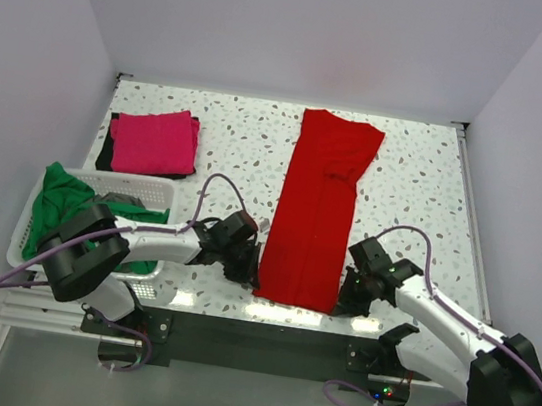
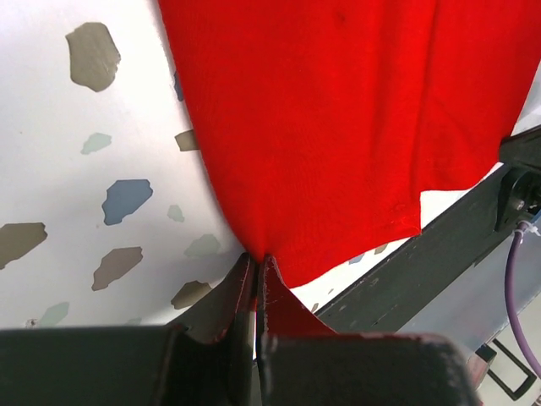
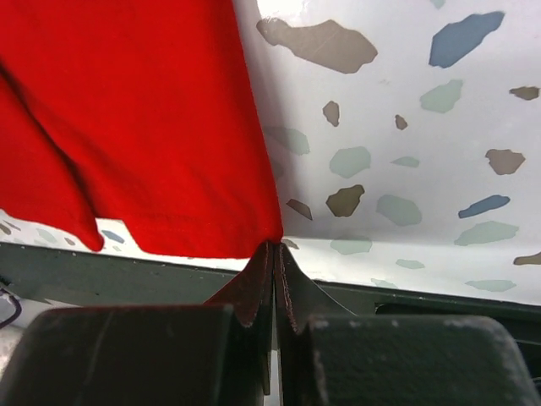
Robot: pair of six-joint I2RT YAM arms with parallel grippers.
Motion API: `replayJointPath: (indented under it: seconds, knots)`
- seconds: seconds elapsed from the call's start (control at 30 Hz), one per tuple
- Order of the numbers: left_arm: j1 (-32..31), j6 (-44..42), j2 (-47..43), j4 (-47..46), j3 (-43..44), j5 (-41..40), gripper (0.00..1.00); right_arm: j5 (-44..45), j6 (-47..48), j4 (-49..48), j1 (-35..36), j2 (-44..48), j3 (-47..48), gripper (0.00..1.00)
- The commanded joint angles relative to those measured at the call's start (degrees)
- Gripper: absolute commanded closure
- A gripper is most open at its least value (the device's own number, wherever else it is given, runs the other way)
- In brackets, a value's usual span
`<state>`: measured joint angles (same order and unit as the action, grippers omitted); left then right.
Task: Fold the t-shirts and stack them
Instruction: Fold the tshirt
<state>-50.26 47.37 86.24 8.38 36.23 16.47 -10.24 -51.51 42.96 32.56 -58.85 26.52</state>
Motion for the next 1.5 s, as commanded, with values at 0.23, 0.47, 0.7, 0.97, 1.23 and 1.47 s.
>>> replayJointPath:
  seconds: [0.23,0.47,0.7,0.97,1.23,1.47]
  knots:
    - [-0.01,-2.90,-3.79,9.28,2.00,-4.25,1.00,-4.00,-4.04,-0.77,4.53,-2.05,-0.24,1.00]
    - [-0.01,-3.34,-6.60,8.32,1.65,-1.97,1.00,-0.84,-7.55,1.07,7.87,-0.75,1.95,1.00]
    - [0.60,-3.60,-8.72,7.17,4.98,-1.35,1.00,7.15,-10.81,8.53,7.79,3.48,9.50,1.00]
    - [5.25,-4.83,-7.58,5.16,9.47,0.67,1.00,13.66,-9.84,10.21,7.87,-0.47,17.77,1.00]
    - [7.63,-7.38,-0.37,4.45,15.80,2.16,1.00,19.90,-6.60,11.09,6.21,-7.94,25.33,1.00]
    - [11.93,-9.67,7.53,3.66,22.74,4.53,1.00,17.63,-0.27,6.36,-2.84,-12.59,27.79,1.00]
